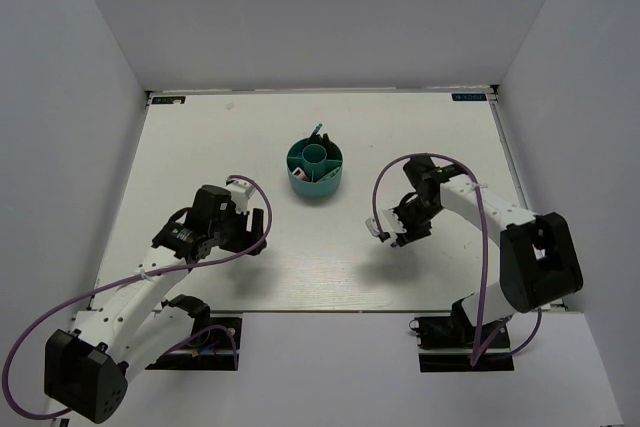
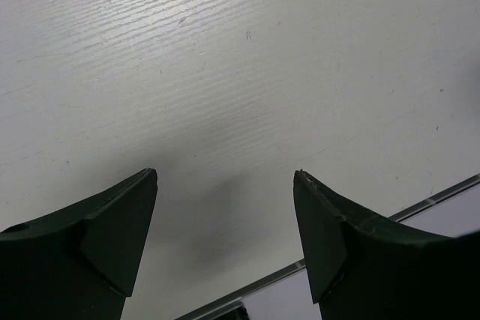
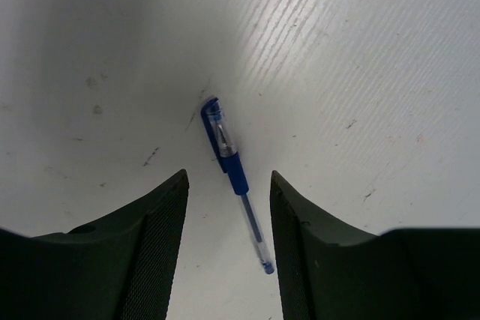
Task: Sort the stationery into containers
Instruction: Grab a piece of stationery with the right arm, then place the stationery into the container
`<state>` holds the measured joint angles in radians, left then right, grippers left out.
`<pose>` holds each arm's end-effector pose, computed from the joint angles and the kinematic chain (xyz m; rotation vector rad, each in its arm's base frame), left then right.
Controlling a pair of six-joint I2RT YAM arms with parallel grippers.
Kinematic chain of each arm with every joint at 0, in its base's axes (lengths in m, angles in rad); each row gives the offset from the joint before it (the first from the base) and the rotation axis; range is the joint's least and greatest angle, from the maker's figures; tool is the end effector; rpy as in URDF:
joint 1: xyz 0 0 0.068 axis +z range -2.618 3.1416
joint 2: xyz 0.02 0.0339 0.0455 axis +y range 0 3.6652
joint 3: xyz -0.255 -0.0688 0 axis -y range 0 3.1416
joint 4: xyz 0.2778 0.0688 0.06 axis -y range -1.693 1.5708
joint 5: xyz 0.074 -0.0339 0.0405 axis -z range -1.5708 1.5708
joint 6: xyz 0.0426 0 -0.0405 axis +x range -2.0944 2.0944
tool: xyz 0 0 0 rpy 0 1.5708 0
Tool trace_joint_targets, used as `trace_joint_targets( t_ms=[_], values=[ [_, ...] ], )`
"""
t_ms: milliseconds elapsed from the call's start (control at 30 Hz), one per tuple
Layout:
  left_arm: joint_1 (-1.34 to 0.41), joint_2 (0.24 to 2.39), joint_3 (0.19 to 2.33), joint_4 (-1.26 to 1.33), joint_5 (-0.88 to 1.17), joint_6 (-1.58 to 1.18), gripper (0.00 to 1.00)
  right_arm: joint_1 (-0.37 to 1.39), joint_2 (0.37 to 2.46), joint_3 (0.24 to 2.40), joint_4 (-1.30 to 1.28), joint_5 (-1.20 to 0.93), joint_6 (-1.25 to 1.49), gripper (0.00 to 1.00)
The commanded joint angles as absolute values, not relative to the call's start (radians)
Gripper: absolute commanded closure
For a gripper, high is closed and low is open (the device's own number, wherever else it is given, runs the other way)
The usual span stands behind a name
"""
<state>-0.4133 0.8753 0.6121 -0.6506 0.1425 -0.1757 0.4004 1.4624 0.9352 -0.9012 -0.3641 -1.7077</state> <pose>0.1912 -0.0904 0.2029 0.3597 2.4957 -0.4216 0.2509 0.1227 0.1664 -2.4477 1.3487 0.2872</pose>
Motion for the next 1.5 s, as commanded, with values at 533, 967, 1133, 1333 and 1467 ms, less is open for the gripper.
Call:
trace_joint_targets(
  t_ms=[533, 967, 1133, 1333, 1467],
  values=[
    [-0.407, 0.854, 0.627, -0.647, 0.149, -0.170, 0.17, 0.400, 1.618, 0.865, -0.716, -0.247, -1.766, 0.58],
    [-0.407, 0.859, 0.627, -0.646, 0.140, -0.172, 0.17, 0.410, 1.640, 1.004, -0.918, -0.287, -1.675, 1.00],
    [-0.410, 0.867, 0.629, -0.646, 0.137, -0.169, 0.17, 0.445, 1.673, 1.380, -0.994, -0.475, -1.315, 1.00],
    [-0.406, 0.870, 0.627, -0.647, 0.124, -0.164, 0.17, 0.482, 1.787, 1.822, -0.746, -0.629, -0.700, 1.00],
    [-0.405, 0.876, 0.626, -0.652, 0.109, -0.164, 0.17, 0.474, 1.819, 1.790, -0.278, -0.733, -0.233, 1.00]
  ],
)
